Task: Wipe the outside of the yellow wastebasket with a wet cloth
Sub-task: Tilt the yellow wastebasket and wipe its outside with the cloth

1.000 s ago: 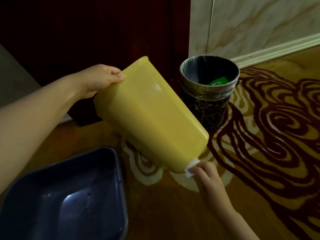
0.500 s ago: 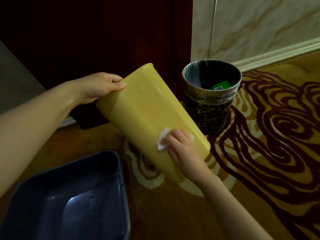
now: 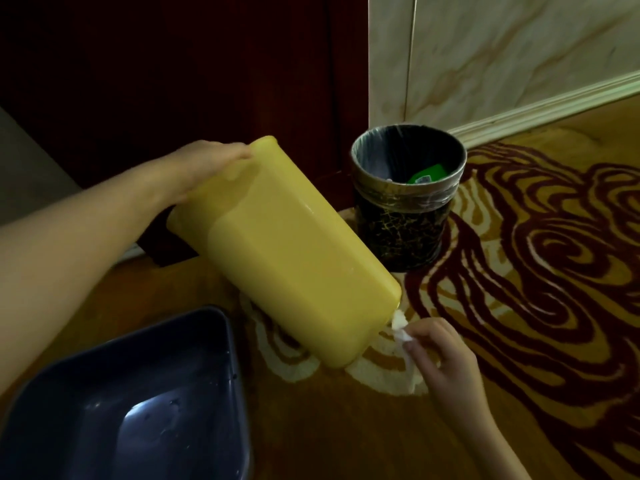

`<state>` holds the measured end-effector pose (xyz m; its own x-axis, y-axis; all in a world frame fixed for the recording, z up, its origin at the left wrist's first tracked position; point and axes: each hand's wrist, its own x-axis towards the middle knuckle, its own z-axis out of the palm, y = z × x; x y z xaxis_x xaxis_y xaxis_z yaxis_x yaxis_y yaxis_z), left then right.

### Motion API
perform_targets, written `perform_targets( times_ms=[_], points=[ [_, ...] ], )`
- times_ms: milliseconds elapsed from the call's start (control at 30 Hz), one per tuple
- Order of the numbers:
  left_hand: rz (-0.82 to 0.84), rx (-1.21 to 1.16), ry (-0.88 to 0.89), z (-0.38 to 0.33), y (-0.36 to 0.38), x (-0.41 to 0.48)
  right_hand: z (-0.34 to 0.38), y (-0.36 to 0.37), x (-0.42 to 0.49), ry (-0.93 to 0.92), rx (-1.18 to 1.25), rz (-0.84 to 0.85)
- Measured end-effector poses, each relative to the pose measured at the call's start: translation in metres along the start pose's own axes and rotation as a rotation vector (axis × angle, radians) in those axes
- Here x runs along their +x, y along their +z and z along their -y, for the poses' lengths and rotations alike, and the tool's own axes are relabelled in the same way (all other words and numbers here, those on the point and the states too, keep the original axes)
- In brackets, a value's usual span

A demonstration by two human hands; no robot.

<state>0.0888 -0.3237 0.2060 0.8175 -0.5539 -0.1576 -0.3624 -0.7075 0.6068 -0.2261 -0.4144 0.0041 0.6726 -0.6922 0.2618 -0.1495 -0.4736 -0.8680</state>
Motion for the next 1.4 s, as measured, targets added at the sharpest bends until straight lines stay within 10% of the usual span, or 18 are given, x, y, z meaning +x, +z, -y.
perform_targets(
  times_ms=[133, 500, 833, 1400],
  points=[
    [-0.143, 0.255, 0.137, -0.023, 0.032, 0.002, 0.015, -0.002, 0.009, -0.001, 0.066, -0.018],
    [0.298, -0.264, 0.315, 0.001, -0.008, -0.032, 0.049, -0.02, 0.084, 0.117, 0.169, -0.249],
    [0.479, -0.252, 0.095, 0.069, -0.015, -0.051, 0.075, 0.072, 0.09, 0.012, 0.167, -0.075],
    [0.158, 0.056, 0.109, 0.022, 0.025, -0.071, 0.085, 0.126, 0.074, -0.188, -0.023, -0.23]
  ],
)
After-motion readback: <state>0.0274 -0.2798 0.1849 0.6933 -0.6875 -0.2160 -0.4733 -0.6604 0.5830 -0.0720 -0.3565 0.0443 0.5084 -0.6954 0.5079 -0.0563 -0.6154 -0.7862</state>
